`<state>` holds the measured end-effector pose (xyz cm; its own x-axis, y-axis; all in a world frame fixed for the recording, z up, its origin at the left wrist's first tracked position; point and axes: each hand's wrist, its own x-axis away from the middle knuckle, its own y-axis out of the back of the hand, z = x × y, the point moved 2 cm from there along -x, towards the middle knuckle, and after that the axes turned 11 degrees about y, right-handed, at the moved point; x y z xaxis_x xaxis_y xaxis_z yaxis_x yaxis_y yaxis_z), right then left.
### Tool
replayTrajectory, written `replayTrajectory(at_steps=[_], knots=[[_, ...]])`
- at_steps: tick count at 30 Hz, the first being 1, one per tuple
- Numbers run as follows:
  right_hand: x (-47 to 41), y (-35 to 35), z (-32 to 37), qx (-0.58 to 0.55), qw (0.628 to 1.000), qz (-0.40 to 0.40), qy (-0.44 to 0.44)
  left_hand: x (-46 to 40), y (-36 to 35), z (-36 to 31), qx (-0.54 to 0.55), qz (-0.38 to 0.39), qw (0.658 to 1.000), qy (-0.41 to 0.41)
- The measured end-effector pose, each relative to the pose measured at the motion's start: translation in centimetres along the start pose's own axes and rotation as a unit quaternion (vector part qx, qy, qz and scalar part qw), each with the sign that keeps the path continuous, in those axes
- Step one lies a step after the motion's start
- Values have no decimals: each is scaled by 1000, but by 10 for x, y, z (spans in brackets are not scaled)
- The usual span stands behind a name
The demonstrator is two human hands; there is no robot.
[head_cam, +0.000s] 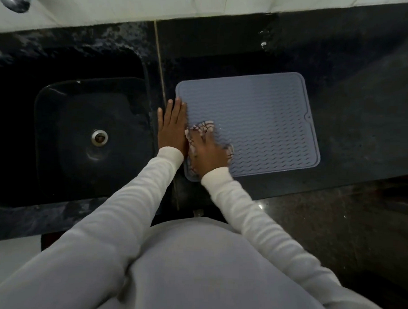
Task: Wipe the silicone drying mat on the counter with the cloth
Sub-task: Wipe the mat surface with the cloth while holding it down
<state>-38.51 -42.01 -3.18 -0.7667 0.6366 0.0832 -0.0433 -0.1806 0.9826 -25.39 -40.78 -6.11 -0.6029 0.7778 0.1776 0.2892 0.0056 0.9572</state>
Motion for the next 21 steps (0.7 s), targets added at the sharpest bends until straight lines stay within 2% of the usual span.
replayTrajectory(at_steps=[3, 5, 7, 9, 15, 21], knots=[[10, -7, -1, 35, 999, 13, 13, -1, -6, 4, -48, -14, 999, 3], [11, 0, -24, 14, 999, -8, 43, -1, -6, 3, -61, -13, 998, 5], [18, 7, -54, 8, 999, 16, 38, 0, -7, 2, -59, -22, 998, -4], [25, 16, -95, 9, 999, 47, 3, 0, -6, 4, -53, -20, 998, -6], [50, 45, -223, 52, 990, 7, -134, -2, -9, 4, -27, -36, 999, 2], [59, 55, -259, 72, 972, -32, -221, -2, -9, 3, -20, -35, 999, 9]])
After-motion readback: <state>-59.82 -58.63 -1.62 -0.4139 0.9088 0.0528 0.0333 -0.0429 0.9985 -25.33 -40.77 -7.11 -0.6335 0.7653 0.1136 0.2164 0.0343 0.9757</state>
